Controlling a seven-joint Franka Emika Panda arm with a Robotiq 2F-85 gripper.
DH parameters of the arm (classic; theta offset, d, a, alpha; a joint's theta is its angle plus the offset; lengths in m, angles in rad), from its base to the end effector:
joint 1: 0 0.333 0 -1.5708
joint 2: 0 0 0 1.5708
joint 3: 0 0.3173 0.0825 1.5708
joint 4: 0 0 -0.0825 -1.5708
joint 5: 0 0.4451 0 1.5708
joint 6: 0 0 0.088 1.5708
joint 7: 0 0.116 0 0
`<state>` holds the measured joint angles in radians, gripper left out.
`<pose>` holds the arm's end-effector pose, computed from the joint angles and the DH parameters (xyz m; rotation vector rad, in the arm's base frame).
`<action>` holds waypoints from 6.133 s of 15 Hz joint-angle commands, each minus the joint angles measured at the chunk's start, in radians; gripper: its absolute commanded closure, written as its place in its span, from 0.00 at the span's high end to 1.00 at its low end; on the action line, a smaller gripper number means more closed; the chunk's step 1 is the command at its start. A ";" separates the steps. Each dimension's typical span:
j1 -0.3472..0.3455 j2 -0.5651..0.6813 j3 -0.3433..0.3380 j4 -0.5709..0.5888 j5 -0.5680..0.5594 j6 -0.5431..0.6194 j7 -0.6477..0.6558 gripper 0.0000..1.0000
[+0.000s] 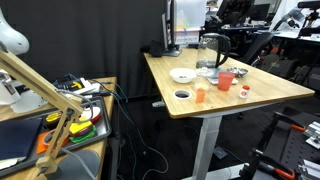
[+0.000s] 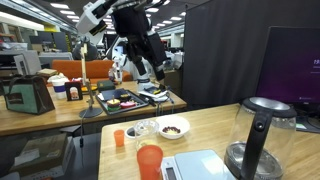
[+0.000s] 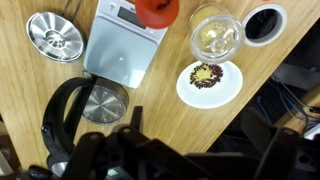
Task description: Push the button to open the kettle lid
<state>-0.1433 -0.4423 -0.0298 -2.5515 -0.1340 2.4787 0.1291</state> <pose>0.4799 -0.0839 0.4212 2.9781 -0.3160 0.5567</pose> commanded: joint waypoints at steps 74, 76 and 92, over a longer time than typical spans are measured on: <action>-0.207 0.562 -0.186 0.310 -0.671 0.418 0.331 0.00; -0.207 0.566 -0.186 0.310 -0.677 0.419 0.333 0.00; -0.206 0.659 -0.182 0.350 -0.658 0.467 0.399 0.00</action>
<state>-0.3524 0.1075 -0.2096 -2.2449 -0.7784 2.8763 0.4785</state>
